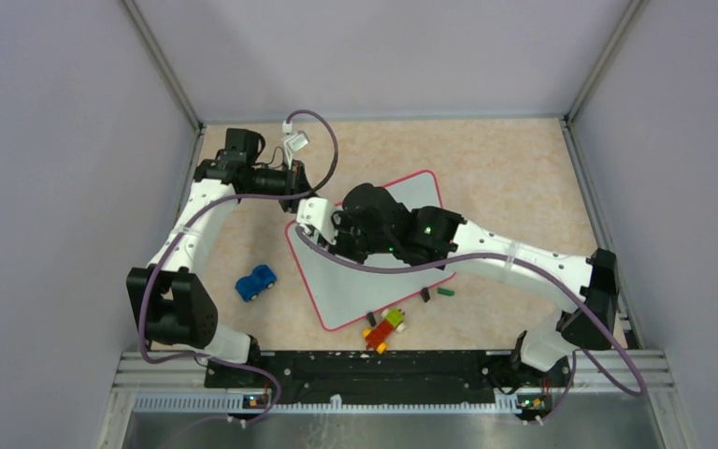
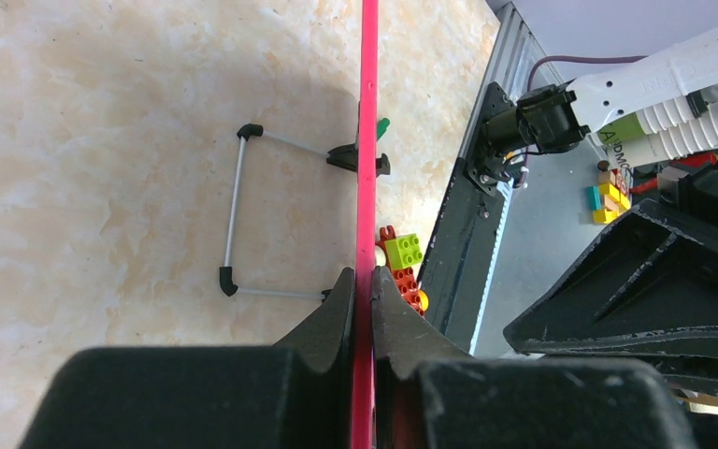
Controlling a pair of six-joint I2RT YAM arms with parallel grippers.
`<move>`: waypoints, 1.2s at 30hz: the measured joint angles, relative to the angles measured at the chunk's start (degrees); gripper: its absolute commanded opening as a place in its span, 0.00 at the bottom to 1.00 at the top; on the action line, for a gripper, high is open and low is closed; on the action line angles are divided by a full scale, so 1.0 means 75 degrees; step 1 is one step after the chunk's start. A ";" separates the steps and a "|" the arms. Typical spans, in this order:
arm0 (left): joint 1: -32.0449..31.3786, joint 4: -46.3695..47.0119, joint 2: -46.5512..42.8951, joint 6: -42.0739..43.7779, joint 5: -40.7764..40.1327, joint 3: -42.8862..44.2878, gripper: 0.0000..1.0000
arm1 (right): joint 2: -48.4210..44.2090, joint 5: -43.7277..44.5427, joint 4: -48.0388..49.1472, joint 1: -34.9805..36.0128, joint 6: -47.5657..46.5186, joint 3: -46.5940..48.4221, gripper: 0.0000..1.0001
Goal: Write a sentence on the whiteboard
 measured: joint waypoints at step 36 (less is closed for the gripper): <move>0.0000 0.0006 -0.0015 0.0006 -0.0015 -0.0012 0.00 | 0.0475 0.0685 0.0154 -0.0140 0.0087 0.0490 0.00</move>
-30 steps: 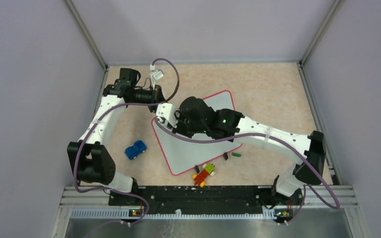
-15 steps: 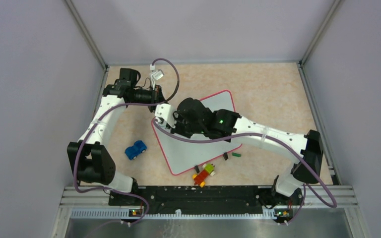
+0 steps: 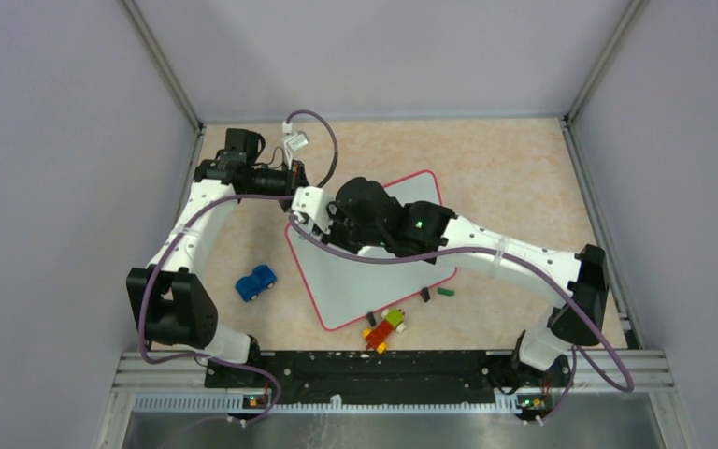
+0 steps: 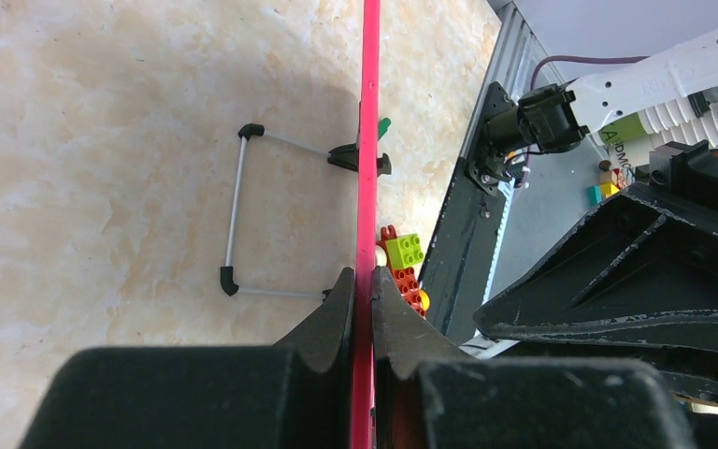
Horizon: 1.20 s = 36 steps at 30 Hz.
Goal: Write a sentence on the whiteboard
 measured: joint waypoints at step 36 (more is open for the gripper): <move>0.0000 0.0047 -0.0052 0.0140 -0.0023 -0.0061 0.00 | -0.0382 -0.1078 -0.0294 -0.0146 0.0356 -0.0603 0.00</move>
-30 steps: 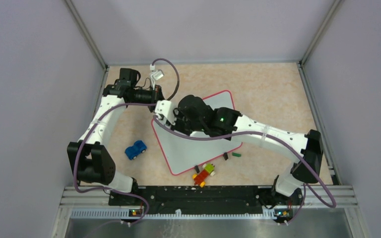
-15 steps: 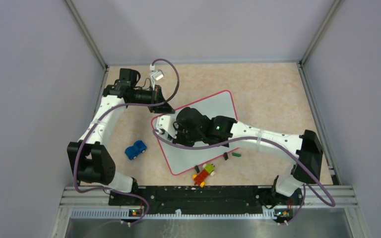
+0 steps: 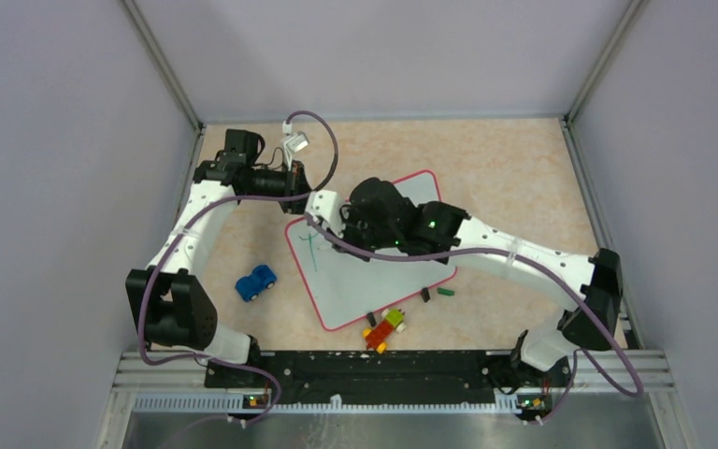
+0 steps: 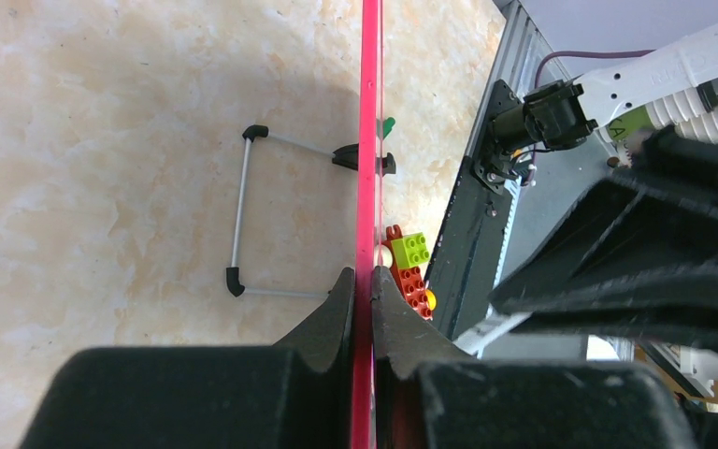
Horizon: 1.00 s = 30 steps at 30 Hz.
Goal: Write a sentence on the whiteboard
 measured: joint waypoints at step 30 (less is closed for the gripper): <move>-0.0006 0.0000 -0.0017 -0.0003 0.0000 -0.0006 0.00 | -0.0297 0.0256 0.0149 -0.0341 0.0122 -0.0501 0.00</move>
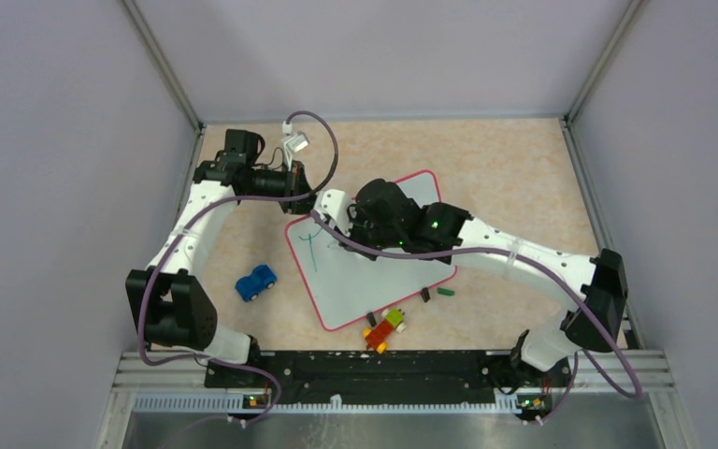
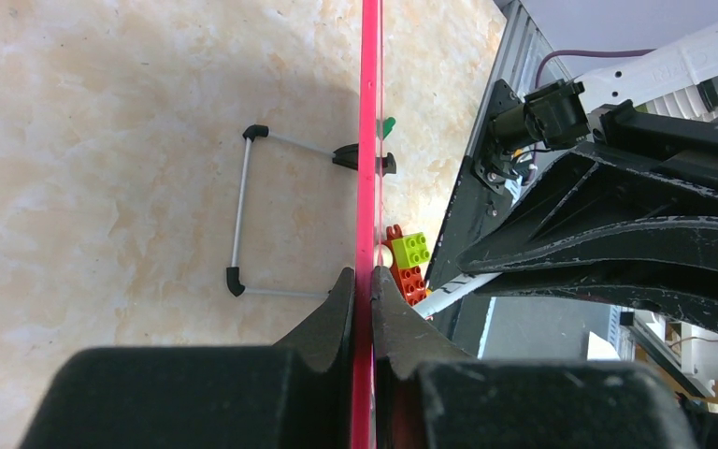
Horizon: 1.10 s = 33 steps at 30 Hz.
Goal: Write a sentence on the whiteboard
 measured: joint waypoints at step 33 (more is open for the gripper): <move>0.0000 0.0003 -0.0003 0.0003 -0.0029 -0.0003 0.00 | 0.0236 -0.0329 -0.0023 0.0210 -0.0090 -0.0157 0.00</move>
